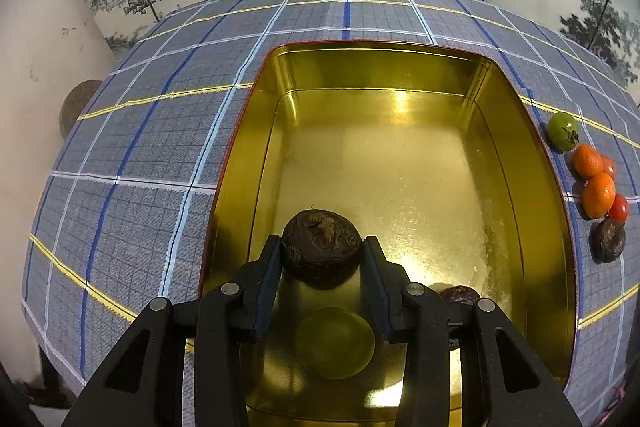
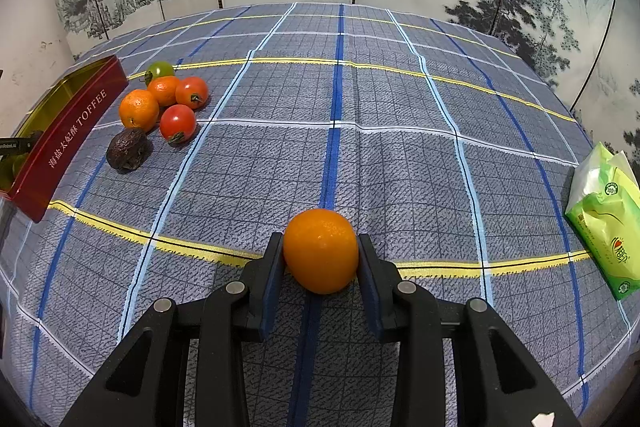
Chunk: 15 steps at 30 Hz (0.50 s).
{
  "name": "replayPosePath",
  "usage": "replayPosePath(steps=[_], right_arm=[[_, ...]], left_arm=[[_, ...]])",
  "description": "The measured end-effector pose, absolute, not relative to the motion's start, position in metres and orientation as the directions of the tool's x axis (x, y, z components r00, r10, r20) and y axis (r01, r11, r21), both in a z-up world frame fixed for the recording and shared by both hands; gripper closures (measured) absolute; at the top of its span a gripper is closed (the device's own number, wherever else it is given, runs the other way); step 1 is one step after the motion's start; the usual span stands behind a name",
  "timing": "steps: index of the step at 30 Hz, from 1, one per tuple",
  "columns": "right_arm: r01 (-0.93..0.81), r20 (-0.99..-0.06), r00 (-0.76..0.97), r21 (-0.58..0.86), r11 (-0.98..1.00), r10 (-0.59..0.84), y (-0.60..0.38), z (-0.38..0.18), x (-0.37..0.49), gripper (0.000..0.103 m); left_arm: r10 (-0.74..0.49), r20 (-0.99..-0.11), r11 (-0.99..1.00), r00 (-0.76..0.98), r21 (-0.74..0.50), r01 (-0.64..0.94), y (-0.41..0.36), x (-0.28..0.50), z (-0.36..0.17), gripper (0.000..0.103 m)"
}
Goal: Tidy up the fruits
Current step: 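Open the left gripper to drop the passion fruit in the tin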
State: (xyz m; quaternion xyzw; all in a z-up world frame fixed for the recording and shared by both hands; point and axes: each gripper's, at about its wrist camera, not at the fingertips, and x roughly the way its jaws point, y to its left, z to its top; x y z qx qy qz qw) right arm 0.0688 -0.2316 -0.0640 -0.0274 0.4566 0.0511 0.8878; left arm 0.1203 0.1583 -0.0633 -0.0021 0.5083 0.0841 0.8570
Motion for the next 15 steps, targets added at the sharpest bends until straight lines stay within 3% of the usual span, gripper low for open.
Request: replayPosePath(steps=[5,9,15], right_arm=[[-0.113,-0.814,0.577,-0.002,0.994,0.064,-0.231,-0.064,0.069,0.07],[-0.113,-0.814,0.577,-0.002,0.994,0.063,-0.231,-0.064,0.069,0.07],[-0.111,-0.813,0.578,-0.001,0.994,0.063,-0.231,-0.064,0.07,0.071]], left_arm=[[0.145,-0.865,0.987,0.481,0.089,-0.137,0.156,0.121,-0.061,0.059],[0.149,-0.853,0.987,0.501,0.098,-0.127,0.153,0.12,-0.056,0.05],[0.16,-0.835,0.986,0.526,0.117,-0.115,0.145,0.114,-0.049,0.046]])
